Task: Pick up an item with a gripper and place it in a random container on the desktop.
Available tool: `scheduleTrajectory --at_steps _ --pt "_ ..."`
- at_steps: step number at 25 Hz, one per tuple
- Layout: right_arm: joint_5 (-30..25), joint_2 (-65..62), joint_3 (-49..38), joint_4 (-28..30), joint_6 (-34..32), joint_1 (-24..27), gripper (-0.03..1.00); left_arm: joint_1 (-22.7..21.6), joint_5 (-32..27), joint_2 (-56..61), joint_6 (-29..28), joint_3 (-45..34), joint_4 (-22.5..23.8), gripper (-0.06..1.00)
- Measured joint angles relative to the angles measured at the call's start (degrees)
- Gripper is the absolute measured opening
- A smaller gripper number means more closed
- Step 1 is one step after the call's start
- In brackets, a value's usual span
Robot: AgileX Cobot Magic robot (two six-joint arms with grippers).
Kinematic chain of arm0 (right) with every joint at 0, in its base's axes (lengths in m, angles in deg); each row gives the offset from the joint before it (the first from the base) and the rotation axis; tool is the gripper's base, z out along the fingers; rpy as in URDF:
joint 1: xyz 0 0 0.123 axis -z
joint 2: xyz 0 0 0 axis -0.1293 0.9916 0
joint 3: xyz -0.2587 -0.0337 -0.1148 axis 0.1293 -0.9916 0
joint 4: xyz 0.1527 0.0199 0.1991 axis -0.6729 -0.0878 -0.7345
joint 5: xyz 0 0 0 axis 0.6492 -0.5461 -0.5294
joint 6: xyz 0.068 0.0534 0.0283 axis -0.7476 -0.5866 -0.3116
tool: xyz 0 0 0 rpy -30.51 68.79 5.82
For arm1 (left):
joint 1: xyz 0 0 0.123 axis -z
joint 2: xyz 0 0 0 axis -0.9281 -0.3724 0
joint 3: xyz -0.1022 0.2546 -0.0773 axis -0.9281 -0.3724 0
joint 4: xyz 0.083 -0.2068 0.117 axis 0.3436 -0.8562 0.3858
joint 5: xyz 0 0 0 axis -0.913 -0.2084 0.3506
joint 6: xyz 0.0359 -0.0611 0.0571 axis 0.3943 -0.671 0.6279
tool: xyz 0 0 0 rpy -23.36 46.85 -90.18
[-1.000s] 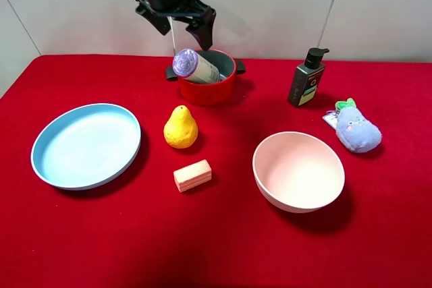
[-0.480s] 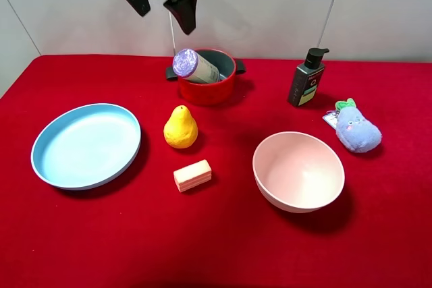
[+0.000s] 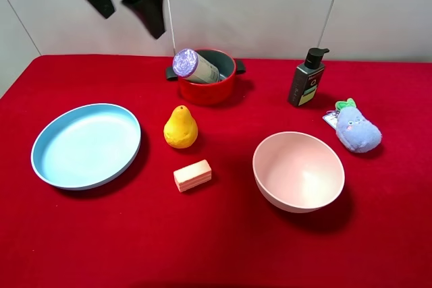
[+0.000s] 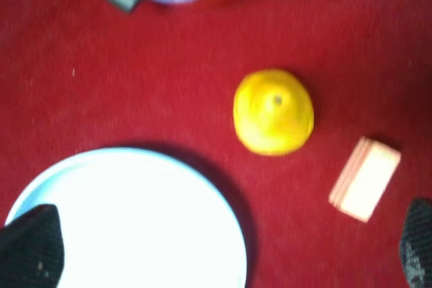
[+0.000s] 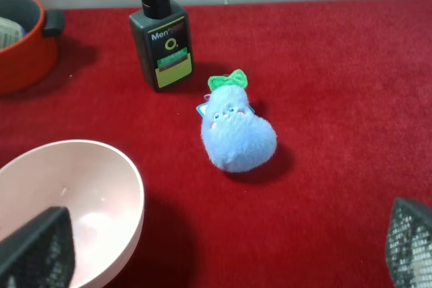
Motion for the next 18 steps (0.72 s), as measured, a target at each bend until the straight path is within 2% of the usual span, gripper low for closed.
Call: scheduleTrajectory --at_steps 8,18 --pt "0.00 0.00 0.00 0.00 0.00 0.00 0.69 0.00 0.05 13.65 0.00 -14.56 0.49 1.00" --pt "0.00 0.00 0.00 0.00 0.00 0.00 0.69 0.00 -0.06 36.93 0.00 -30.20 0.49 1.00"
